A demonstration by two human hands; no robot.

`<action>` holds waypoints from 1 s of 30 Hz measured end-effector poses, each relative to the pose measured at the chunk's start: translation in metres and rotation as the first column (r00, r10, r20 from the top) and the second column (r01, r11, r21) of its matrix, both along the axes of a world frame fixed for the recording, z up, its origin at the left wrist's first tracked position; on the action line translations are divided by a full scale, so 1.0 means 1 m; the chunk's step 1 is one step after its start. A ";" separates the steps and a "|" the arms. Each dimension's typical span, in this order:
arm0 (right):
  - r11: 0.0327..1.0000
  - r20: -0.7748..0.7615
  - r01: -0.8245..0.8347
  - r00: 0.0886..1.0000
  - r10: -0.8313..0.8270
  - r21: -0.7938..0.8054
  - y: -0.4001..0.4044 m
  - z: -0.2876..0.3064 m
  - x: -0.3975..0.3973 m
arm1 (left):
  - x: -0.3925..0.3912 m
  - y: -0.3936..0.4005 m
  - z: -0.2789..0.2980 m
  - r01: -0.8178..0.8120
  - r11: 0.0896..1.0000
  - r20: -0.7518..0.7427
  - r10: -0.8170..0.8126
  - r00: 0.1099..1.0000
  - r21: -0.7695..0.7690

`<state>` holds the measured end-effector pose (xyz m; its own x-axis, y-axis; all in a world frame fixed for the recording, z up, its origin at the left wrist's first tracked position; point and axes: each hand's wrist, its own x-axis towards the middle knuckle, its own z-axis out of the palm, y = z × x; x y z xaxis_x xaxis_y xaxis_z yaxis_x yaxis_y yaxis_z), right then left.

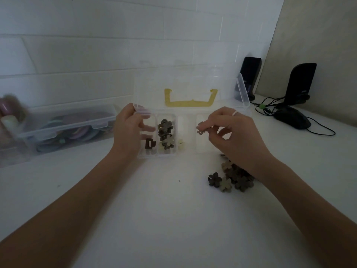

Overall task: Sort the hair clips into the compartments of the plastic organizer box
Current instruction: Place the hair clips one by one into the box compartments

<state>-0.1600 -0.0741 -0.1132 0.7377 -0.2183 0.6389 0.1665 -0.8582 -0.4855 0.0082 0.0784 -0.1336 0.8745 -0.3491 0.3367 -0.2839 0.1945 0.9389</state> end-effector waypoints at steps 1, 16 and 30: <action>1.000 0.000 -0.002 1.000 0.002 -0.022 0.000 -0.001 0.000 | 0.000 0.000 0.000 0.000 1.000 -0.002 0.000 1.000 -0.003; 0.941 -0.067 0.219 0.967 -0.244 -0.258 -0.004 0.003 -0.005 | -0.003 -0.001 0.001 -0.011 1.000 -0.010 0.011 1.000 -0.008; 0.978 -0.829 -0.187 0.528 0.182 0.096 -0.002 0.028 -0.021 | -0.004 -0.003 0.001 -0.072 0.997 -0.045 0.073 0.996 0.028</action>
